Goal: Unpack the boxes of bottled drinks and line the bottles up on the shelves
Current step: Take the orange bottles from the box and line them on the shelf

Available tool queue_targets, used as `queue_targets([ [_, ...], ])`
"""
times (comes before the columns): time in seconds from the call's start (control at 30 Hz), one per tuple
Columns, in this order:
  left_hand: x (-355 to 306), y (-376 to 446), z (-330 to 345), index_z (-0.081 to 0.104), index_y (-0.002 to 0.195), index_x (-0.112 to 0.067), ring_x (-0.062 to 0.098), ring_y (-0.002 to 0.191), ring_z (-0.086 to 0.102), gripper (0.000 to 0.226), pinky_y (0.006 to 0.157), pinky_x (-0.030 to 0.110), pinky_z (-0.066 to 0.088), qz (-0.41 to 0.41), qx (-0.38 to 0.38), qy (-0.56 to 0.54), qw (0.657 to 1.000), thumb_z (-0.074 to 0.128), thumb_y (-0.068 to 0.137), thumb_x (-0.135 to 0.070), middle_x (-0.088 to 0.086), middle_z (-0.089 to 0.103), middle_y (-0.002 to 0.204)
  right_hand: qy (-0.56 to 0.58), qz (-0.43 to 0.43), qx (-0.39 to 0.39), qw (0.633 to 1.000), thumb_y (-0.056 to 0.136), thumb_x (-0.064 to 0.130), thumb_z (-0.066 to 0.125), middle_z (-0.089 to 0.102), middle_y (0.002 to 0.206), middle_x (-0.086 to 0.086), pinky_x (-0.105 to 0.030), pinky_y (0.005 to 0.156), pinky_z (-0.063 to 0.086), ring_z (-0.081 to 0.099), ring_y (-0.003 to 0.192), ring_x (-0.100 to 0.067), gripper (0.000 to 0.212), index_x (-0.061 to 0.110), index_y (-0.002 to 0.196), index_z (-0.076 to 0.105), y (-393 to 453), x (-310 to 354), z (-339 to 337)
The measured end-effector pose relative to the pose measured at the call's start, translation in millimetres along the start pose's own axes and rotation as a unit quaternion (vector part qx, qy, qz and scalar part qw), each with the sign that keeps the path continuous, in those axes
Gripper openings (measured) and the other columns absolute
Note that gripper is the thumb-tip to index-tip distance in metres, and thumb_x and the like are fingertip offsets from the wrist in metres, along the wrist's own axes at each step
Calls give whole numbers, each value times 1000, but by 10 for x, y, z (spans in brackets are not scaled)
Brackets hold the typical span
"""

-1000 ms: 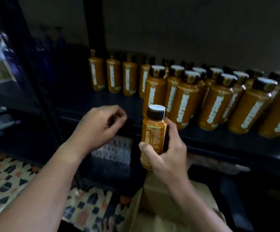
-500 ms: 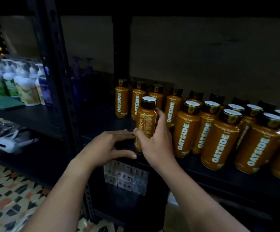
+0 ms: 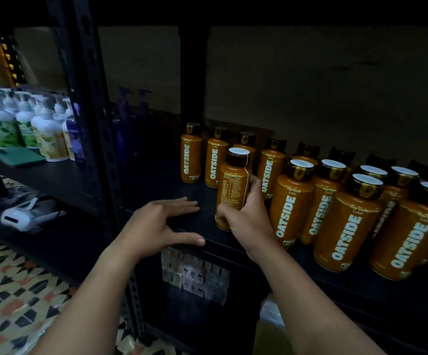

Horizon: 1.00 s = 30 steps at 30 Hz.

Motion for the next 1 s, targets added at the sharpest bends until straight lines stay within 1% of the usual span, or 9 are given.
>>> queue_targets([
  [0.13,-16,-14,0,59,134,-50,-29,131,30,92,116,27,35,-2,-9,4,1000,65,55,-95,-55,38,123,-10,0,7,1000,83,5,72,51,117,22,-10,73,33,51,100,5,84,37,146,27,-8,10,-7],
  [0.23,-13,-21,-3,59,134,-52,-32,127,29,90,115,26,33,-9,-12,3,1000,67,55,-93,-52,37,126,-30,-8,2,1000,82,11,79,51,119,23,-9,76,34,52,109,0,82,34,145,31,-20,11,-3],
  [0.3,-15,-19,-1,58,135,-52,-29,129,30,91,116,27,34,-7,-12,7,1000,65,55,-95,-48,40,131,-40,-13,-4,999,80,19,84,49,131,18,-13,84,35,48,117,-2,86,35,145,30,-20,7,5],
  [0.37,-10,-19,5,58,135,-51,-26,132,31,92,116,28,35,-6,-12,10,1000,64,55,-95,-44,42,135,-45,-11,-5,999,76,27,87,44,148,12,-25,102,38,44,132,-9,96,34,149,25,-8,2,20],
  [0.43,-9,-19,6,59,135,-50,-24,134,32,92,116,28,35,-6,-13,9,1000,64,55,-95,-45,42,134,-50,-2,7,999,76,28,87,37,156,8,-39,114,35,38,141,-14,107,36,154,15,-4,3,38],
  [0.57,-32,-23,-4,60,134,-50,-26,133,31,91,114,23,33,-1,-15,1,1000,65,55,-95,-52,39,127,-45,-2,20,999,82,14,78,42,152,8,-37,112,37,42,138,-14,101,37,155,12,-24,2,41],
  [0.7,-34,-24,1,59,134,-50,-26,133,30,91,114,23,32,-1,-16,3,1000,64,55,-95,-54,38,126,-66,-9,13,998,79,14,83,44,150,8,-34,109,40,45,136,-12,102,36,154,18,-31,16,33],
  [0.83,-31,-25,5,59,135,-49,-25,134,31,93,112,24,34,-2,-22,8,1000,63,55,-96,-53,38,126,-73,-13,-12,997,73,24,90,37,155,10,-35,113,37,38,141,-12,106,39,151,19,-21,23,24],
  [1.0,-31,-32,6,60,133,-51,-29,131,29,90,109,19,32,-2,-24,3,1000,64,55,-95,-59,37,121,-43,-7,21,999,83,10,77,39,154,11,-31,108,37,41,139,-12,98,40,153,16,-30,29,36],
])
Point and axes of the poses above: each hand's wrist, its own y-axis towards the middle knuckle, its own z-axis out of the palm, x = y × z, the point moved 5 cm from there along y, towards the middle knuckle
